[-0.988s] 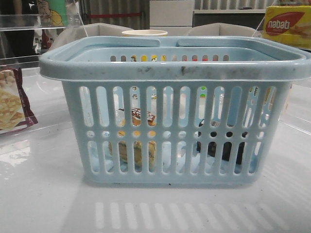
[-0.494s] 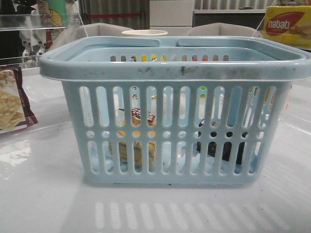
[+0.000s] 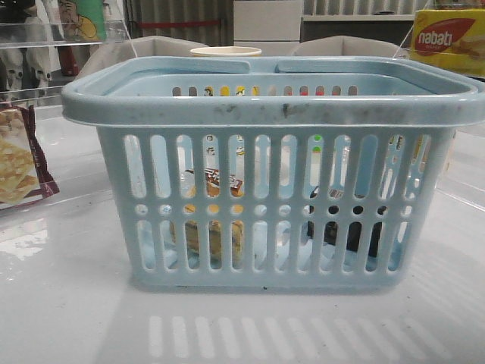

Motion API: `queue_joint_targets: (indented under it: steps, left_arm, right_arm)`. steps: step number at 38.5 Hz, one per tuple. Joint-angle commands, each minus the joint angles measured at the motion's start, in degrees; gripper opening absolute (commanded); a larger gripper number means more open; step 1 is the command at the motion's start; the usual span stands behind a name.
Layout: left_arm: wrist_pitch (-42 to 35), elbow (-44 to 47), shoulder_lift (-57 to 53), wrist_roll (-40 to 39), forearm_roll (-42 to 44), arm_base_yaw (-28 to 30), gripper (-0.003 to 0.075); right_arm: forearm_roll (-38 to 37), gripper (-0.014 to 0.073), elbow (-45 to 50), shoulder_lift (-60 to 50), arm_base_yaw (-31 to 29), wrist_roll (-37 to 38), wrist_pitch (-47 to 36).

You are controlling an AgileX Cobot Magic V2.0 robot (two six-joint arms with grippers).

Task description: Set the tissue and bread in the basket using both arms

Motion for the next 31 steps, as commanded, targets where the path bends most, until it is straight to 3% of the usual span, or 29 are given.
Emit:
queue_joint_targets:
  steps: [1,7,13,17,20,31]
  left_arm:
    - [-15.37,5.97,-4.42,0.02,0.01,6.6,0.0091]
    - [-23.92,16.17,-13.14,0.02,-3.46,13.95,0.0091]
    - [-25.11,22.12,-19.74,0.02,-4.01,18.34,0.0091]
    - [-26.34,24.58,-22.53,0.02,-4.01,19.24,0.0091]
    - [-31.42,26.6,-22.44,0.02,-4.01,19.24,0.0091]
    - [-33.66,26.56,-22.34,0.02,-4.01,18.67,0.0091]
  right_arm:
    - [-0.48,0.0029,-1.5,0.19,0.04,-0.36,-3.92]
    - [-0.48,0.0029,-1.5,0.19,0.04,-0.36,-3.92]
    - [-0.48,0.0029,-1.5,0.19,0.04,-0.36,-3.92]
    - [-0.48,0.0029,-1.5,0.19,0.04,-0.36,-3.92]
    - [-0.48,0.0029,-1.5,0.19,0.04,-0.36,-3.86]
    - [-0.48,0.0029,-1.5,0.19,0.04,-0.36,-3.91]
